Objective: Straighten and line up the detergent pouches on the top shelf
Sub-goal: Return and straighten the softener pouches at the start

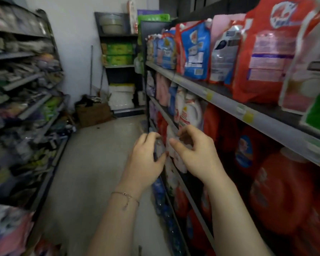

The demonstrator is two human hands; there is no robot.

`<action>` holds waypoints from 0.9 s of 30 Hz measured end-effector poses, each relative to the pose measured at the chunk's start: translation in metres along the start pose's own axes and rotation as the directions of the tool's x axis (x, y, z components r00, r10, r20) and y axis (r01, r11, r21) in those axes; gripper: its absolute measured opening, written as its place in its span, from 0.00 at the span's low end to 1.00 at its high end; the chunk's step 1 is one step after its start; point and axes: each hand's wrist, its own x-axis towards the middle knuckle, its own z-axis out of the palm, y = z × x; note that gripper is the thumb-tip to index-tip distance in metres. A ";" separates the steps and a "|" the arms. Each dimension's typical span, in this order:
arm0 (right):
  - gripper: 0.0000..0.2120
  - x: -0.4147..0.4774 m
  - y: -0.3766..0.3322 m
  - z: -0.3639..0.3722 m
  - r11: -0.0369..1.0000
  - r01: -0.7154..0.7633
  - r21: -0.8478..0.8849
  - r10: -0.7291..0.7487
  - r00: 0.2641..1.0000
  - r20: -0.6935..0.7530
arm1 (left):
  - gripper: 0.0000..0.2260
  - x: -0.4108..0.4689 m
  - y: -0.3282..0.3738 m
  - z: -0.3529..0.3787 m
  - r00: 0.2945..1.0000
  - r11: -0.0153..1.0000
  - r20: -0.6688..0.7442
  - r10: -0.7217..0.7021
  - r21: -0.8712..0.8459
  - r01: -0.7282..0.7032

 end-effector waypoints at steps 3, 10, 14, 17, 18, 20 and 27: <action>0.07 0.057 0.014 0.024 0.998 0.045 0.036 -0.045 0.999 0.013 | 0.14 0.051 -0.030 0.006 1.000 0.998 -0.003 -0.015 0.054 0.015; 0.06 0.173 0.049 0.082 0.989 0.088 0.121 -0.091 0.996 0.013 | 0.15 0.152 -0.094 0.024 0.998 0.990 -0.020 -0.058 0.125 0.060; 0.07 0.223 0.059 0.132 0.978 0.110 0.177 -0.123 0.990 0.063 | 0.14 0.186 -0.139 0.025 0.995 0.985 -0.043 -0.093 0.144 0.099; 0.06 0.258 0.064 0.173 0.974 0.129 0.183 -0.149 0.984 0.099 | 0.14 0.215 -0.177 0.025 0.991 0.983 -0.047 -0.129 0.128 0.134; 0.06 0.270 0.067 0.186 0.974 0.131 0.183 -0.151 0.983 0.105 | 0.15 0.225 -0.191 0.026 0.990 0.982 -0.041 -0.138 0.122 0.142; 0.07 0.298 0.074 0.210 0.974 0.130 0.185 -0.149 0.984 0.093 | 0.15 0.249 -0.219 0.026 0.988 0.981 -0.031 -0.153 0.117 0.156; 0.08 0.421 0.084 0.309 0.974 0.143 0.173 -0.157 0.985 0.072 | 0.16 0.356 -0.337 0.003 0.978 0.973 -0.105 -0.178 0.129 0.191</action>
